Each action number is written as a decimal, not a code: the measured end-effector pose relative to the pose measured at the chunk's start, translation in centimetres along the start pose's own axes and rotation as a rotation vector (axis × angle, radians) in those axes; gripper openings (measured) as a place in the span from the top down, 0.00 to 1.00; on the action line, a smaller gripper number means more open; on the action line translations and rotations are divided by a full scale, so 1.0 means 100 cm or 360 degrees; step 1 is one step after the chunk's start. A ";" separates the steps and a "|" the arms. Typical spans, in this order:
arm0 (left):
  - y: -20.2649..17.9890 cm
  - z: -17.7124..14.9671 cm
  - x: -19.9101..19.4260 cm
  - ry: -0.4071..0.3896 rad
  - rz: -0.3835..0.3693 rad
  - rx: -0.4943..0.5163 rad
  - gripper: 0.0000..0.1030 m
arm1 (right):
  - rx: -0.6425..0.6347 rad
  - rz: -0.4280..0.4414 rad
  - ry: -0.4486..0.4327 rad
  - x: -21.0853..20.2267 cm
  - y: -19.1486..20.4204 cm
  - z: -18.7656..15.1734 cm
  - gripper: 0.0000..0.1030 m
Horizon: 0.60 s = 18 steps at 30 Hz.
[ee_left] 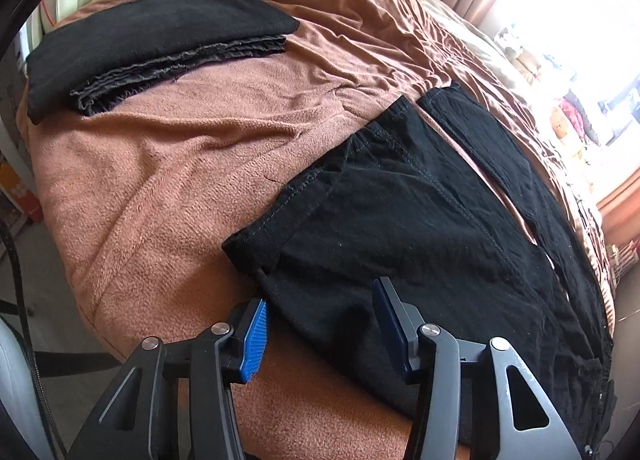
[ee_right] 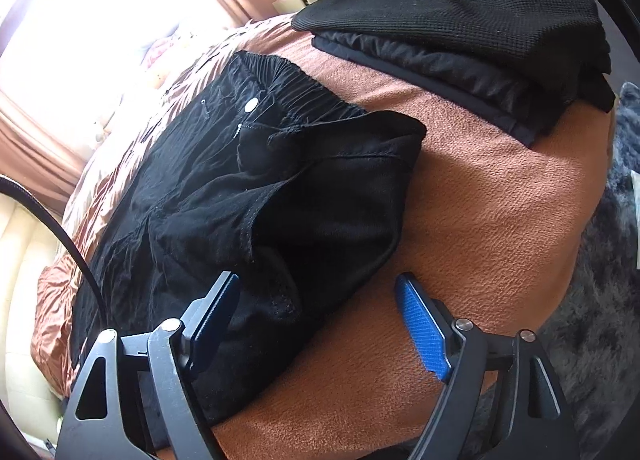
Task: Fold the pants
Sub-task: 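Move both grippers toward the waistband end of the black pants, then grasp the pants waistband with the right gripper while the left gripper grasps the other waistband corner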
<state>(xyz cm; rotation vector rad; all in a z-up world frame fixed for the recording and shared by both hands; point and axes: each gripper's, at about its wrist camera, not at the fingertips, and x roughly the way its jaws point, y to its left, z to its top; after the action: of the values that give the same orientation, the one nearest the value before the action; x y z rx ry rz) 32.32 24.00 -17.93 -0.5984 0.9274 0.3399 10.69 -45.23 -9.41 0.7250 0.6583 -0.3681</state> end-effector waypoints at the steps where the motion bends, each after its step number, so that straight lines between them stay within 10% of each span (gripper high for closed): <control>1: 0.002 0.002 0.001 -0.0005 0.0013 -0.0001 0.54 | 0.0007 -0.0006 -0.0003 -0.001 -0.002 0.001 0.23; 10: 0.018 0.012 -0.005 -0.0114 -0.0012 -0.0074 0.91 | 0.0150 0.0118 -0.0081 0.004 -0.022 0.012 0.27; 15: 0.010 0.018 -0.021 -0.0197 -0.0007 -0.0045 0.92 | 0.0258 0.0237 -0.0066 0.015 -0.041 0.022 0.66; 18: 0.003 0.023 -0.031 -0.0240 -0.0017 -0.0028 0.93 | 0.0315 0.0349 -0.0028 0.020 -0.051 0.023 0.72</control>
<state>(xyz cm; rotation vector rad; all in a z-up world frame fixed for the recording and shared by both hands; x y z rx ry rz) 31.86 25.60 -14.43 -0.5856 0.7772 0.3790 10.53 -50.60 -11.92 0.9719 0.5238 -0.2387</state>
